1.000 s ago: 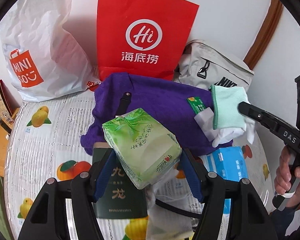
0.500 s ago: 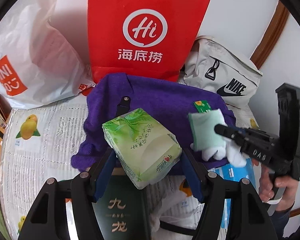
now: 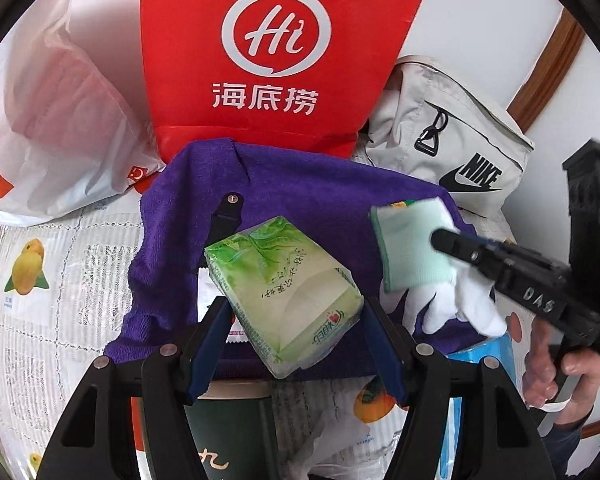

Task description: Organize soft objects

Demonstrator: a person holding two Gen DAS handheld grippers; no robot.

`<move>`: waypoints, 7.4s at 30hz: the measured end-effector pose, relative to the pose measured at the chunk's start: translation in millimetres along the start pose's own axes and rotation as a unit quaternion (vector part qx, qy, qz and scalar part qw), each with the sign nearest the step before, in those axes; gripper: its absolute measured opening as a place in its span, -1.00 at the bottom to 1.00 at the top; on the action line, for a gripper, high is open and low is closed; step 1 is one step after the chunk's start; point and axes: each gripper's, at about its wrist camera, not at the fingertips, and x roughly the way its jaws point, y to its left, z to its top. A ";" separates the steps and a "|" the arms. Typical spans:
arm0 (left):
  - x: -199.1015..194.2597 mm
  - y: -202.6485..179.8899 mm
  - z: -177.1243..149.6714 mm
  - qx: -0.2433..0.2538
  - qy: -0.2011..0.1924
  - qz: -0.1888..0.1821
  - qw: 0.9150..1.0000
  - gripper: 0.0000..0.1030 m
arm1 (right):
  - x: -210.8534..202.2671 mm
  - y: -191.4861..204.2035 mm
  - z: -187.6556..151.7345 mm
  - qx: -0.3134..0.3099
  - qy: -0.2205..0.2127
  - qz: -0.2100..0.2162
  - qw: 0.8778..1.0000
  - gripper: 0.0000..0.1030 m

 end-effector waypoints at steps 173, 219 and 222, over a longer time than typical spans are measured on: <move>31.8 -89.2 -110.4 0.172 0.060 0.135 0.974 -0.60 | -136.4 -14.8 -174.0 -0.034 -0.006 -0.029 0.999 -0.94; -76.1 -65.1 -118.1 0.088 -0.041 0.035 0.995 -0.77 | -166.1 16.4 -180.9 -0.045 -0.032 -0.050 0.997 -0.94; -66.7 -64.0 -119.5 0.095 -0.035 0.043 0.994 -0.47 | -160.7 13.4 -181.3 -0.042 -0.026 -0.049 0.998 -0.94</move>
